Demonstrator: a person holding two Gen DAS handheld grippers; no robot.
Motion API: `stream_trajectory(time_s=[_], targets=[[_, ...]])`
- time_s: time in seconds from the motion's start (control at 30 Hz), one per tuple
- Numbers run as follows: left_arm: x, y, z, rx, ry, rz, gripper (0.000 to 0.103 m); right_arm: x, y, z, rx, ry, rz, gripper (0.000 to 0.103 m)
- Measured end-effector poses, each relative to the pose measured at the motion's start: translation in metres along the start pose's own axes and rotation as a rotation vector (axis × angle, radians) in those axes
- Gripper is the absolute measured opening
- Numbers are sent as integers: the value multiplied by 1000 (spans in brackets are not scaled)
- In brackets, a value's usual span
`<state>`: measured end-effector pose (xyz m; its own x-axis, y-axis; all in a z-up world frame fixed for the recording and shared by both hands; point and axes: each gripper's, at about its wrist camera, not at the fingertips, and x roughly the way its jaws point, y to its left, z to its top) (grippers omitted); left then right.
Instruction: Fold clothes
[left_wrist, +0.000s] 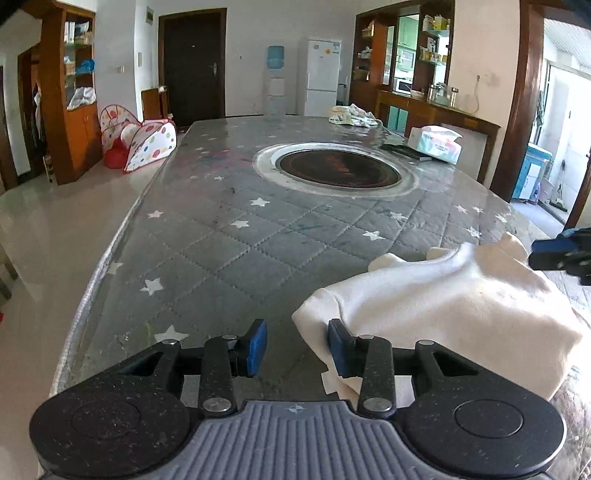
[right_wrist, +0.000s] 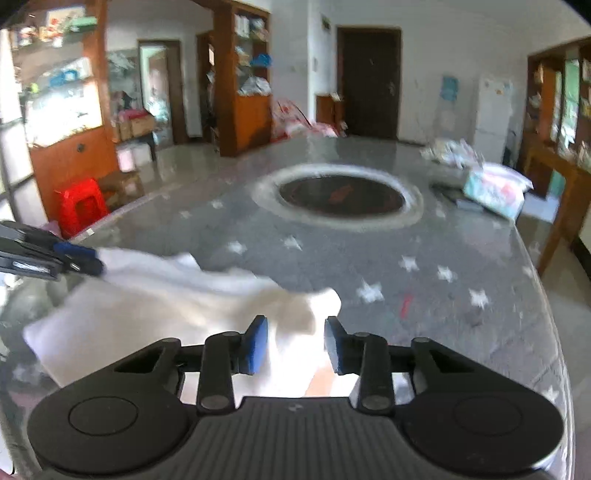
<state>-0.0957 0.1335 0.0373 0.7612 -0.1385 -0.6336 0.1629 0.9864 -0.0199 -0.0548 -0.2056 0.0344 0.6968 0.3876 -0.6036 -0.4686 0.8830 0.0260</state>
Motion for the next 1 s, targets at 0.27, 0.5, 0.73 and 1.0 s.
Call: stream_trajectory(time_s=[0.27, 0.5, 0.73, 1.0], targets=[[-4, 2, 11, -14, -8, 54, 40, 2, -1, 0, -9, 22, -43, 32], [-13, -61, 12, 106, -26, -152, 40, 17, 26, 32, -43, 14, 115, 32], [-6, -121, -8, 240, -20, -313, 40, 59, 60, 43, -120, 98, 199, 32], [-7, -122, -21, 230, -16, -336, 42, 86, 60, 48, -81, 108, 154, 33]])
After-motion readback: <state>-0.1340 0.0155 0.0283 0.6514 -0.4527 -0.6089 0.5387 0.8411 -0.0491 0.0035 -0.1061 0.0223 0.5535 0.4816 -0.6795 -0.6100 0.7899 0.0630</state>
